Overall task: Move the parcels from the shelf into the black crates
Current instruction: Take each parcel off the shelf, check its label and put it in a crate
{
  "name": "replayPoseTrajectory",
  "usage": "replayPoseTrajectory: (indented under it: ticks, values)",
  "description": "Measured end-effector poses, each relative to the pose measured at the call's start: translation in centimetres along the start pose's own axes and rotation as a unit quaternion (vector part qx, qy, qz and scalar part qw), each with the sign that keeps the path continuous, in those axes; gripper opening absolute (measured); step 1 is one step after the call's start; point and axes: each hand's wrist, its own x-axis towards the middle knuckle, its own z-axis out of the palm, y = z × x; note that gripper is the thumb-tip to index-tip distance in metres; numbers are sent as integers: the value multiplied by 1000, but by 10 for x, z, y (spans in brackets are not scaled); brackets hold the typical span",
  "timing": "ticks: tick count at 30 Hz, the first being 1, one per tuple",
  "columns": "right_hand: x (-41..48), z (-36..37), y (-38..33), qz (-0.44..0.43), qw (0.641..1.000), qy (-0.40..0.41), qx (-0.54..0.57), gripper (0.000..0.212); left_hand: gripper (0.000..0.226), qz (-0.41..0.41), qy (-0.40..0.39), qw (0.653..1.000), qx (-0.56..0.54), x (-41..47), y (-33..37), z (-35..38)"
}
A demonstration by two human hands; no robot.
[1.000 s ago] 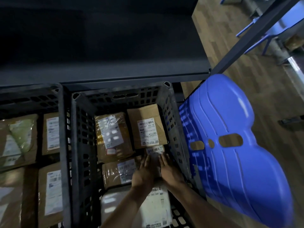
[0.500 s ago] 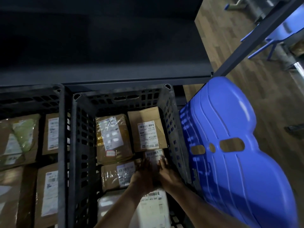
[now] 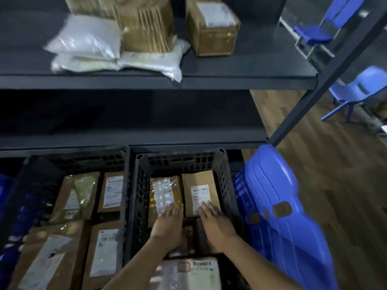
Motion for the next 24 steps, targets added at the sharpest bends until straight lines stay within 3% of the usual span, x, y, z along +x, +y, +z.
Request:
replayPoseTrajectory:
  ticks: [3, 14, 20, 24]
  values:
    - [2, -45, -2, -35, 995, 85, -38, 67, 74, -2, 122, 992, -11, -9, -23, -42]
    - [-3, -253, -15, -65, 933, 341, -95, 68, 74, -41, 366, 925, 98, -63, -79, -239]
    - [-4, -336, -24, -64, 898, 424, -95, 69, 73, -72, 417, 900, 105, -78, -99, -312]
    - [9, -372, -32, -63, 894, 431, -106, 70, 73, -85, 421, 897, 105, -73, -111, -343]
